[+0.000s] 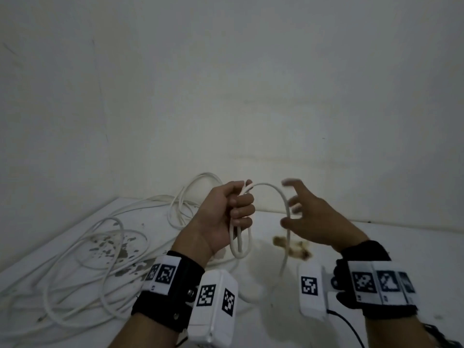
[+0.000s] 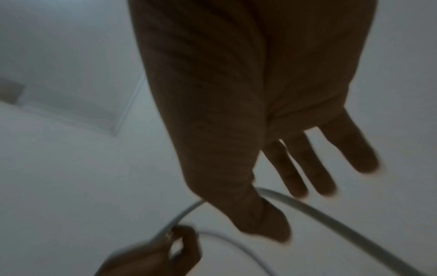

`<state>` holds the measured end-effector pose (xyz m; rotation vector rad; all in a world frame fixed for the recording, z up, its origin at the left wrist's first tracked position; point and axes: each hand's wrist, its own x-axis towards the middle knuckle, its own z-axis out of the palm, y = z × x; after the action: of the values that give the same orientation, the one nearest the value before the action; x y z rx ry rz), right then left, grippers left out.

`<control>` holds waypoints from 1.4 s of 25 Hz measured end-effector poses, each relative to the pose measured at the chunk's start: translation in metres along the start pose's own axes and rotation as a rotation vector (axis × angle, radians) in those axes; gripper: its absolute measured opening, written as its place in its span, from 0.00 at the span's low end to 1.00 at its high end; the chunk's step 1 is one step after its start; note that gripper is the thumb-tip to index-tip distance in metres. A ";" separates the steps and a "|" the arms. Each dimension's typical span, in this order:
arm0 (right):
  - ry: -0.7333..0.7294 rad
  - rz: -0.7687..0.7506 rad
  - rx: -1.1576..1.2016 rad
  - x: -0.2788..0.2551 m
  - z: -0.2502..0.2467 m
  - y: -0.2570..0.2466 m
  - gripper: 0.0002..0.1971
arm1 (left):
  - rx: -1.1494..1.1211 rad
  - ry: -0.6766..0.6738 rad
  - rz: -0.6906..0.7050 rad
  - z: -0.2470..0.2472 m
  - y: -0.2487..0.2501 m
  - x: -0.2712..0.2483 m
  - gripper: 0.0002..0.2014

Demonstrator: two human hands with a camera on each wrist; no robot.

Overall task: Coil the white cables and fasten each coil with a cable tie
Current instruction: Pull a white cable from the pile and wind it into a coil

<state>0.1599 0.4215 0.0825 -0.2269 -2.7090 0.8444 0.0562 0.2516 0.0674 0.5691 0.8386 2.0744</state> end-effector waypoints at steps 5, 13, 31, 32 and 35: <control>0.136 -0.387 0.097 0.006 0.029 -0.034 0.28 | 0.034 0.016 0.046 0.007 0.001 -0.007 0.07; 0.231 -0.242 0.345 0.006 0.015 -0.025 0.08 | 0.437 0.012 -0.055 -0.003 0.006 -0.015 0.18; 0.607 -0.013 0.358 0.014 0.006 -0.001 0.22 | 0.318 0.242 0.021 -0.039 0.033 -0.017 0.25; 0.628 0.000 0.351 0.013 0.005 0.001 0.23 | 0.347 0.243 0.020 -0.039 0.035 -0.019 0.25; 0.795 0.006 0.452 0.016 0.004 0.003 0.22 | 0.519 0.245 0.010 -0.032 0.031 -0.019 0.23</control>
<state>0.1438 0.4258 0.0811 -0.3713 -1.7435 1.0570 0.0303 0.2105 0.0662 0.5940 1.5416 1.9571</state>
